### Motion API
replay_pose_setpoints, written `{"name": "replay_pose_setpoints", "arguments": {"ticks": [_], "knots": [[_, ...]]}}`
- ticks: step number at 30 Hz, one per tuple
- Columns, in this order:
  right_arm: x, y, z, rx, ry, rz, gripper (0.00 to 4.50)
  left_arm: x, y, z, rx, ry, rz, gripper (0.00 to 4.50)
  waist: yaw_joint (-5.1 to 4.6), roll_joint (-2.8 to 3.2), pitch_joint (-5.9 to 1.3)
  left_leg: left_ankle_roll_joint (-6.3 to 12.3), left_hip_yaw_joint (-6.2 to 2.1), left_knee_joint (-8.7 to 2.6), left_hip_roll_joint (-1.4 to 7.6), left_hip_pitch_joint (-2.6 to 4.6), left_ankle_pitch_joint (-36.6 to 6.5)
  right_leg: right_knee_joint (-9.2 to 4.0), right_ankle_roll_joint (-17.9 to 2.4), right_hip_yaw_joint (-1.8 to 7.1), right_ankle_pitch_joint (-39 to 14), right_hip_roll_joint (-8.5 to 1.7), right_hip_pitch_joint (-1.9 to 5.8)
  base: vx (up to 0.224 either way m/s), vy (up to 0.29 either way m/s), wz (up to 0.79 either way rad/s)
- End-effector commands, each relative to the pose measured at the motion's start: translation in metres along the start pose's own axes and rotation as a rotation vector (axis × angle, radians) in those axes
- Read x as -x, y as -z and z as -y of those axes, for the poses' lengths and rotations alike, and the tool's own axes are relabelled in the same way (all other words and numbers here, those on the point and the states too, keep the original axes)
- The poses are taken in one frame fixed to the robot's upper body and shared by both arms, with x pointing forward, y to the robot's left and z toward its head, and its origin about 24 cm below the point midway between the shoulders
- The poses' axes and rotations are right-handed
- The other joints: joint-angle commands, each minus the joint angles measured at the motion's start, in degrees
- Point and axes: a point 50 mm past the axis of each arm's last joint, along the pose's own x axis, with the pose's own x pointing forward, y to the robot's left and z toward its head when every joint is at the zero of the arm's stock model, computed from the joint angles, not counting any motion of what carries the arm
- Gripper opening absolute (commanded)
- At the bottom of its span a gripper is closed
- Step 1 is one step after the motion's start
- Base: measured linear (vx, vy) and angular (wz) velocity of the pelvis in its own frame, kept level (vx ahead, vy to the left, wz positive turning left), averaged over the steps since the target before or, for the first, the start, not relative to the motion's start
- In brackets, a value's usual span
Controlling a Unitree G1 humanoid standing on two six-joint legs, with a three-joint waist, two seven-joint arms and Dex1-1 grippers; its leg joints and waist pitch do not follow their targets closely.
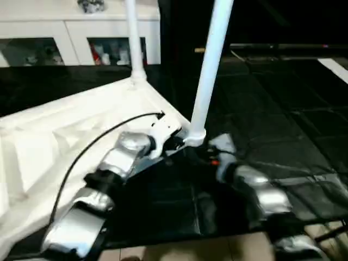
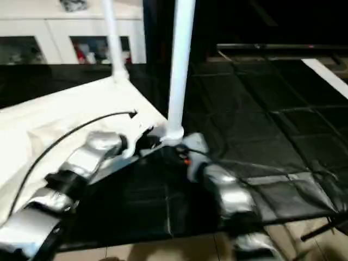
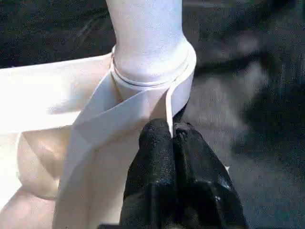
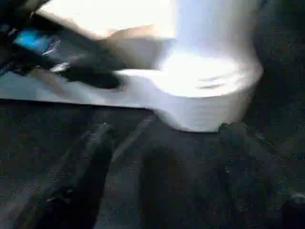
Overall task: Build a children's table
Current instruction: Rotate leg to tighten
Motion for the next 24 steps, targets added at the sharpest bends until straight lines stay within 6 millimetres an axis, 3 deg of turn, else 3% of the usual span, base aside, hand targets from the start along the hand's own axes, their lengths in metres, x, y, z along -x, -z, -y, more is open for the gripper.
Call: {"name": "replay_pose_setpoints", "arguments": {"ticks": [1,4,7,9,10,12,17,24], "knots": [[0.005,-0.009,0.001,0.002,-0.023,0.046,3.99,0.001,-0.009,0.004,-0.069,0.063,0.034,0.0,0.22,-0.4,-3.81,4.13,-0.6,-3.67,2.46,0.27,-7.3,-3.89,-10.8,3.56,-9.9,-4.92,3.79,0.0,0.0,0.0],[0.018,-0.014,0.004,0.04,-0.051,0.062,4.32,0.008,-0.007,0.005,-0.09,0.113,0.039,0.0,0.32,-0.54,-3.73,3.71,-0.58,-3.71,2.55,0.33,-7.6,-4.19,-9.9,3.54,-12.4,-4.94,3.62,0.0,0.0,0.0],[0.031,-0.017,0.005,0.089,-0.101,0.046,4.43,0.013,-0.004,0.006,-0.082,0.143,0.033,0.0,0.88,-0.53,-3.97,4.26,-0.58,-3.56,2.71,0.39,-5.5,-3.62,-10.7,3.54,-8.9,-4.84,3.61,0.0,0.0,0.0],[0.033,-0.018,0.006,0.095,-0.114,0.027,4.43,0.014,-0.001,0.004,-0.054,0.135,0.02,0.0,1.11,-0.62,-3.84,4.5,-0.53,-3.53,2.6,0.26,-5.4,-3.56,-11.1,3.49,-8.5,-4.8,3.59,0.0,0.0,0.0],[0.034,-0.019,0.006,0.099,-0.116,0.024,4.5,0.014,-0.001,0.004,-0.043,0.132,0.015,0.43,1.14,-0.68,-3.84,4.42,-0.48,-3.5,2.55,0.28,-5.6,-3.56,-11.1,3.49,-8.9,-4.82,3.6,0.0,0.0,0.0],[0.034,-0.021,0.002,0.101,-0.168,0.014,4.5,0.016,0.002,0.0,-0.018,0.108,-0.001,0.54,1.38,-0.74,-3.77,4.25,-0.48,-3.48,2.44,0.29,-6.2,-3.9,-10.4,3.48,-11.4,-4.9,3.6,0.0,0.0,0.0],[0.031,-0.024,-0.001,0.111,-0.186,0.02,4.5,0.018,0.006,-0.004,0.016,0.091,-0.023,0.6,1.38,-0.9,-3.68,3.47,-0.57,-3.58,2.42,0.31,-6.9,-4.28,-8.5,3.44,-15.3,-4.89,3.4,0.0,0.0,0.0],[0.031,-0.023,-0.003,0.111,-0.205,0.011,4.5,0.021,0.006,-0.007,0.066,0.108,-0.031,0.6,1.42,-0.91,-3.76,3.57,-0.57,-3.52,2.38,0.22,-5.9,-3.96,-9.3,3.44,-12.9,-4.83,3.44,0.0,0.0,0.0]]}}
